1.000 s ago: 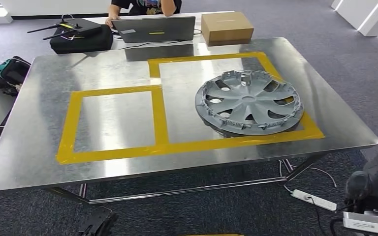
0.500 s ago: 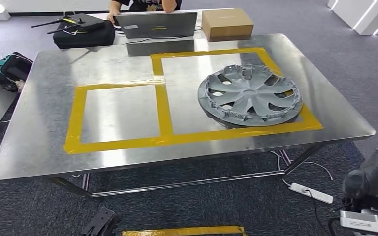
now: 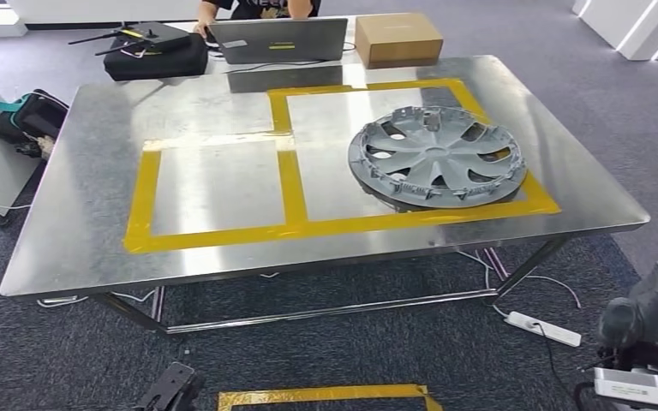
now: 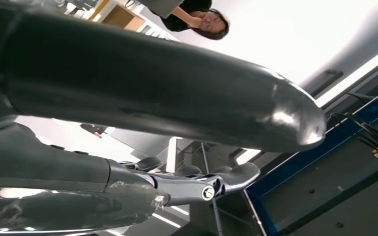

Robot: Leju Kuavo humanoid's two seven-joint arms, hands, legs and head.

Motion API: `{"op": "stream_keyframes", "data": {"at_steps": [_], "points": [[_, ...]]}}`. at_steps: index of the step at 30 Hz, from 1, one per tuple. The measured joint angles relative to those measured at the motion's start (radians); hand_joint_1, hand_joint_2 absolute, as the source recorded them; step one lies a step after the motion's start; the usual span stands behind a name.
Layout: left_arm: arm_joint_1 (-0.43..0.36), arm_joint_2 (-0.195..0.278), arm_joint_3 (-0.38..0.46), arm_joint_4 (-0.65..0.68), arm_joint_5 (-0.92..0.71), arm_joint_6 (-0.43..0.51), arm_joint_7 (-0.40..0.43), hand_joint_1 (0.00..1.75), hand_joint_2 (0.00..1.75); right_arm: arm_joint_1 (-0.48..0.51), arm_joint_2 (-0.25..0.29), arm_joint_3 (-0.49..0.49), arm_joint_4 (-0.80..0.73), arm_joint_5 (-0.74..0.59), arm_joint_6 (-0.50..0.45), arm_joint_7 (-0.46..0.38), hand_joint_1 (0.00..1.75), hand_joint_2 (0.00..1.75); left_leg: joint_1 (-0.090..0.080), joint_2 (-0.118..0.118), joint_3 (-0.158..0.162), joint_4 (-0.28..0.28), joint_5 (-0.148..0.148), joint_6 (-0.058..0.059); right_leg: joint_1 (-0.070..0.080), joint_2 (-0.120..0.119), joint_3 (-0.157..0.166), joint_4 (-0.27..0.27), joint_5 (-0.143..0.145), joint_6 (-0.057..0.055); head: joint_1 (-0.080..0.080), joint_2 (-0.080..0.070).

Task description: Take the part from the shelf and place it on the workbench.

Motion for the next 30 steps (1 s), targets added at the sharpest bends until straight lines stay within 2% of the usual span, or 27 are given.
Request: {"op": "stream_keyframes", "data": {"at_steps": [2, 3, 4, 6, 7, 8, 9, 11, 12, 13, 14, 16, 17, 18, 19, 21, 22, 23, 24, 26, 27, 28, 30], "points": [[0.000, 0.001, 0.001, 0.000, 0.000, 0.000, 0.000, 0.00, 0.00, -0.001, 0.000, 0.000, 0.000, 0.000, 0.000, 0.000, 0.00, 0.00, 0.001, 0.000, -0.011, 0.013, -0.012, -0.012, -0.004, -0.002, -0.010, -0.003, 0.010, -0.014, -0.001, 0.000], [0.000, 0.002, 0.001, 0.000, 0.000, 0.000, 0.000, 0.00, 0.00, -0.002, -0.001, 0.000, 0.000, 0.000, 0.000, 0.000, 0.00, 0.00, 0.002, 0.000, -0.024, 0.040, -0.037, -0.019, -0.006, -0.003, -0.017, -0.005, 0.017, -0.021, -0.002, 0.000], [0.000, 0.003, 0.001, 0.000, 0.000, 0.000, 0.000, 0.00, 0.00, -0.003, -0.001, 0.000, 0.001, 0.000, 0.000, 0.000, 0.00, 0.00, 0.004, 0.000, -0.045, 0.091, -0.076, -0.025, -0.008, -0.004, -0.025, -0.006, 0.024, -0.026, -0.004, 0.000], [0.000, 0.003, 0.001, 0.000, 0.000, 0.000, 0.000, 0.00, 0.00, -0.003, -0.001, 0.001, 0.001, 0.000, 0.001, 0.000, 0.00, 0.00, 0.009, 0.001, -0.097, 0.227, -0.154, -0.035, -0.008, -0.005, -0.044, -0.005, 0.037, -0.030, -0.007, 0.000], [0.000, 0.003, 0.001, 0.000, 0.000, 0.000, 0.000, 0.00, 0.00, -0.003, -0.001, 0.001, 0.001, -0.001, 0.002, 0.000, 0.00, 0.00, 0.011, 0.001, -0.112, 0.275, -0.173, -0.038, -0.008, -0.006, -0.053, -0.005, 0.044, -0.029, -0.007, 0.000], [0.000, 0.003, 0.001, 0.000, 0.000, 0.000, 0.000, 0.00, 0.00, -0.003, -0.001, 0.001, 0.002, -0.001, 0.003, 0.000, 0.00, 0.00, 0.012, 0.001, -0.108, 0.286, -0.171, -0.039, -0.008, -0.006, -0.061, -0.004, 0.050, -0.028, -0.007, 0.000], [0.000, 0.003, 0.002, 0.000, 0.000, 0.000, 0.000, 0.00, 0.00, -0.003, -0.001, 0.001, 0.002, -0.002, 0.004, 0.000, 0.00, 0.00, 0.013, 0.001, -0.083, 0.256, -0.150, -0.040, -0.008, -0.005, -0.068, -0.004, 0.056, -0.026, -0.007, 0.000], [-0.003, 0.005, 0.002, 0.000, 0.000, 0.001, -0.001, 0.00, 0.00, -0.005, -0.001, 0.002, 0.002, -0.005, 0.007, 0.001, 0.00, 0.00, 0.016, 0.001, 0.010, 0.116, -0.097, -0.039, -0.009, -0.005, -0.078, -0.003, 0.065, -0.018, -0.007, 0.000], [-0.005, 0.005, 0.003, 0.000, 0.000, 0.001, -0.002, 0.00, 0.00, -0.008, -0.001, 0.002, 0.002, -0.008, 0.008, 0.001, 0.00, 0.00, 0.016, -0.001, 0.050, 0.052, -0.080, -0.035, -0.008, -0.004, -0.083, -0.002, 0.070, -0.013, -0.007, 0.000], [-0.007, 0.005, 0.003, 0.000, 0.000, 0.001, -0.003, 0.00, 0.00, -0.012, -0.001, 0.002, 0.002, -0.011, 0.010, 0.001, 0.00, 0.00, 0.015, -0.002, 0.075, 0.010, -0.072, -0.030, -0.007, -0.004, -0.086, -0.002, 0.075, -0.007, -0.007, 0.000], [-0.009, 0.004, 0.004, 0.000, 0.000, 0.001, -0.003, 0.00, 0.00, -0.015, -0.001, 0.002, 0.002, -0.015, 0.012, 0.002, 0.00, 0.00, 0.014, -0.004, 0.083, -0.009, -0.071, -0.023, -0.005, -0.004, -0.089, -0.001, 0.080, -0.001, -0.007, 0.000], [-0.009, 0.002, 0.008, 0.000, 0.000, 0.001, -0.004, 0.00, 0.00, -0.019, -0.001, 0.003, 0.002, -0.023, 0.017, 0.003, 0.00, 0.00, 0.013, -0.006, 0.072, -0.010, -0.065, -0.007, -0.006, -0.003, -0.095, -0.001, 0.088, 0.011, -0.005, 0.000], [-0.009, 0.002, 0.011, 0.000, 0.000, 0.001, -0.004, 0.00, 0.00, -0.020, -0.001, 0.003, 0.002, -0.027, 0.018, 0.004, 0.00, 0.00, 0.014, -0.005, 0.067, -0.011, -0.061, 0.001, -0.007, -0.003, -0.102, 0.007, 0.082, 0.015, -0.005, 0.000], [-0.009, 0.003, 0.014, 0.000, 0.000, 0.002, -0.004, 0.00, 0.00, -0.021, -0.001, 0.004, 0.002, -0.032, 0.019, 0.004, 0.00, 0.00, 0.014, -0.004, 0.062, -0.012, -0.055, 0.010, -0.008, -0.003, -0.116, 0.033, 0.061, 0.019, -0.002, 0.000], [-0.009, 0.004, 0.015, 0.000, 0.000, 0.003, -0.004, 0.00, 0.00, -0.024, -0.001, 0.004, 0.002, -0.038, 0.020, 0.004, 0.00, 0.00, 0.014, -0.003, 0.055, -0.014, -0.050, 0.018, -0.008, -0.003, -0.138, 0.080, 0.028, 0.021, -0.001, 0.000], [-0.009, 0.005, 0.017, 0.000, -0.003, 0.007, -0.004, 0.00, 0.00, -0.027, -0.001, 0.004, 0.003, -0.054, 0.025, 0.002, 0.00, 0.00, 0.010, -0.002, 0.039, -0.013, -0.039, 0.027, -0.007, -0.004, -0.191, 0.219, -0.051, 0.024, 0.002, 0.000], [-0.009, 0.005, 0.017, 0.000, -0.006, 0.009, -0.004, 0.00, 0.00, -0.028, -0.001, 0.004, 0.003, -0.066, 0.031, 0.001, 0.00, 0.00, 0.007, -0.002, 0.031, -0.013, -0.033, 0.029, -0.007, -0.004, -0.208, 0.273, -0.074, 0.023, 0.002, 0.000], [-0.009, 0.005, 0.017, 0.000, -0.009, 0.012, -0.004, 0.00, 0.00, -0.028, -0.001, 0.003, 0.003, -0.078, 0.037, -0.001, 0.00, 0.00, 0.004, -0.002, 0.025, -0.012, -0.028, 0.031, -0.006, -0.004, -0.209, 0.296, -0.080, 0.022, 0.002, 0.000], [-0.008, 0.005, 0.017, 0.000, -0.013, 0.014, -0.004, 0.00, 0.00, -0.028, -0.001, 0.003, 0.003, -0.090, 0.044, -0.003, 0.00, 0.00, 0.002, -0.002, 0.020, -0.012, -0.024, 0.031, -0.005, -0.004, -0.189, 0.277, -0.067, 0.018, 0.002, 0.000], [-0.008, 0.005, 0.017, 0.000, -0.018, 0.018, -0.005, 0.00, 0.00, -0.031, -0.001, 0.001, 0.003, -0.104, 0.053, -0.006, 0.00, 0.00, -0.002, -0.002, 0.016, -0.011, -0.017, 0.029, 0.000, -0.006, -0.101, 0.143, -0.017, 0.007, 0.002, 0.000], [-0.009, 0.005, 0.017, 0.000, -0.019, 0.018, -0.006, 0.00, 0.00, -0.032, -0.001, 0.000, 0.002, -0.108, 0.055, -0.007, 0.00, 0.00, -0.005, -0.002, 0.014, -0.009, -0.015, 0.027, 0.002, -0.009, -0.059, 0.071, 0.000, 0.001, 0.001, 0.000], [-0.009, 0.005, 0.017, 0.000, -0.020, 0.019, -0.006, 0.00, 0.00, -0.033, -0.001, 0.000, 0.001, -0.110, 0.056, -0.008, 0.00, 0.00, -0.007, -0.001, 0.012, -0.008, -0.012, 0.024, 0.004, -0.010, -0.030, 0.021, 0.008, -0.004, 0.001, 0.000], [-0.008, 0.005, 0.017, 0.000, -0.026, 0.019, -0.006, 0.00, 0.00, -0.029, 0.000, -0.002, 0.000, -0.111, 0.056, -0.008, 0.00, 0.00, -0.009, 0.003, 0.006, -0.005, -0.007, 0.016, 0.008, -0.008, -0.022, -0.006, 0.007, -0.011, 0.000, 0.000]]}}
